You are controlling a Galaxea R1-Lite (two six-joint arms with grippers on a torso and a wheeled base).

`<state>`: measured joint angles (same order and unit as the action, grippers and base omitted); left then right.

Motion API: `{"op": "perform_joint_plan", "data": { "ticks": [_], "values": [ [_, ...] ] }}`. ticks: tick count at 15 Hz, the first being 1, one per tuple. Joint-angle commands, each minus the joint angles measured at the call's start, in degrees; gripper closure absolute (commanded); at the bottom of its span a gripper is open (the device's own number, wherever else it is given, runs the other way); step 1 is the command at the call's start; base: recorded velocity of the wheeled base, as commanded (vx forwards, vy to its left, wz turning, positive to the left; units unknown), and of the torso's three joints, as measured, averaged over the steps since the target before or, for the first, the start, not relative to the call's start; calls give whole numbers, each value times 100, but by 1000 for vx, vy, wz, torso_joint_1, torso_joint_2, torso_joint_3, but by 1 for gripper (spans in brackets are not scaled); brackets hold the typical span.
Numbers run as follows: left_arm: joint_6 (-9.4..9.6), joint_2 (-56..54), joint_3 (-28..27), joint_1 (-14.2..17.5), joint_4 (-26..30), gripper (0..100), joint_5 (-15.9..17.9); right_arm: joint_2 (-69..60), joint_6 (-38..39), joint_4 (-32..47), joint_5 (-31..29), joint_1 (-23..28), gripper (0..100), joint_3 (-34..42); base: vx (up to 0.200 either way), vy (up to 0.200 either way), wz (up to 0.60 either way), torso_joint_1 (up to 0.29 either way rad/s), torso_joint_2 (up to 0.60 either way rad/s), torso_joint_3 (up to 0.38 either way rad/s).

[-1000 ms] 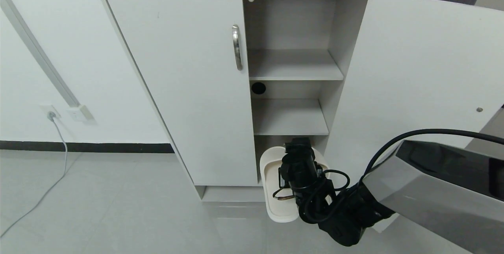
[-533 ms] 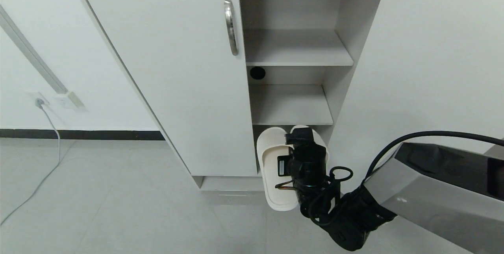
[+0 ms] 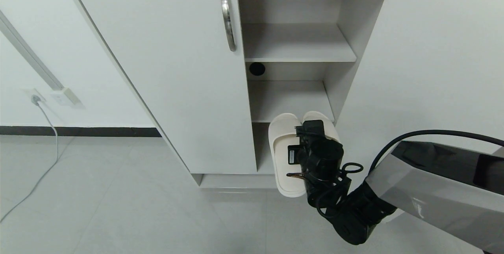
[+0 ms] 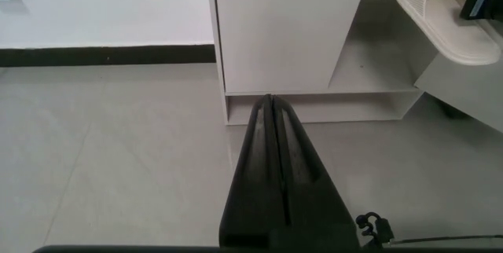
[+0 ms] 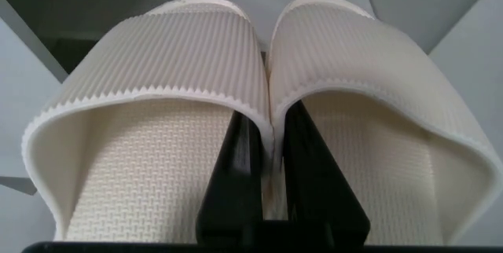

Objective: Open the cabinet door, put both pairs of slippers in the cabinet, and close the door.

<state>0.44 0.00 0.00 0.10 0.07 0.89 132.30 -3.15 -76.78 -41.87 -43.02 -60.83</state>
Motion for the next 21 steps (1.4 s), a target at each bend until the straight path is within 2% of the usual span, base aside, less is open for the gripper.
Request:
{"op": "perform_joint_plan", "data": {
  "ticks": [1,5,18,21],
  "values": [
    [0,9,0,-1,1,100,-1,50,-2,-4,4,13,100,-25,0,0,0,0,0,0],
    [0,9,0,8,1,100,8,94,-2,5,4,22,100,-25,0,0,0,0,0,0],
    [0,9,0,-1,1,100,8,138,-2,-30,13,83,100,-52,200,0,0,2,2,2],
    [0,9,0,8,1,100,8,147,-2,-30,21,127,100,-96,0,0,0,0,0,0]
  ]
}}
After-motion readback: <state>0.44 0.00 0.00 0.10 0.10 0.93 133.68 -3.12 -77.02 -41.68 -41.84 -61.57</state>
